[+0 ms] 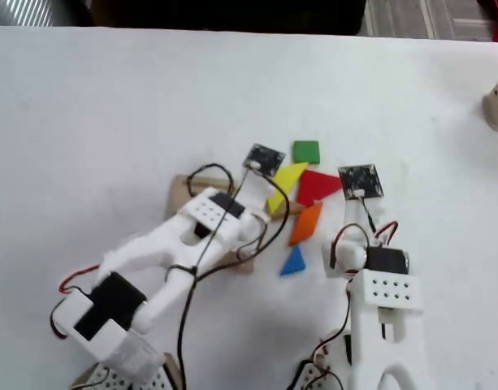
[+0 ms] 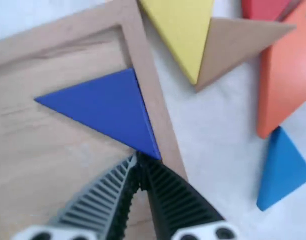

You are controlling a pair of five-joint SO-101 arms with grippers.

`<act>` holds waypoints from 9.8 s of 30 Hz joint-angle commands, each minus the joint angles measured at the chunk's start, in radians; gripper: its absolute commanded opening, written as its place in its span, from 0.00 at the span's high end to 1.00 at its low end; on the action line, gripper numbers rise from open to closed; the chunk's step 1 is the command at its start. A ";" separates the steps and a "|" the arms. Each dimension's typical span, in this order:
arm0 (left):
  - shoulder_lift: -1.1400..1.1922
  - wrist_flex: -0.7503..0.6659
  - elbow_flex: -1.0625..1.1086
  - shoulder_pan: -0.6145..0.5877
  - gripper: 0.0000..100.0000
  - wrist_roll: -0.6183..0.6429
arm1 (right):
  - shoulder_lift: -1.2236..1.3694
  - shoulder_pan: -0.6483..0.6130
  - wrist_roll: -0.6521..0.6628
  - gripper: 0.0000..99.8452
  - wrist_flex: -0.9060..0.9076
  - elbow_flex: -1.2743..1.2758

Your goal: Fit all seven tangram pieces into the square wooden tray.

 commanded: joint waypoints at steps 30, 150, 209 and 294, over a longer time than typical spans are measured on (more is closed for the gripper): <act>-0.085 -0.196 0.021 -0.128 0.98 0.003 | -0.021 0.007 0.018 0.90 -0.016 -0.006; 0.177 -0.247 -0.244 -0.292 0.98 -0.075 | -0.022 0.005 0.061 0.90 -0.038 0.012; -0.529 -0.074 0.525 0.077 0.98 -0.167 | -0.024 0.007 0.061 0.90 -0.039 0.021; -0.733 -0.288 0.546 -0.552 0.77 -0.169 | 0.845 -0.213 -0.114 0.73 -0.079 -0.552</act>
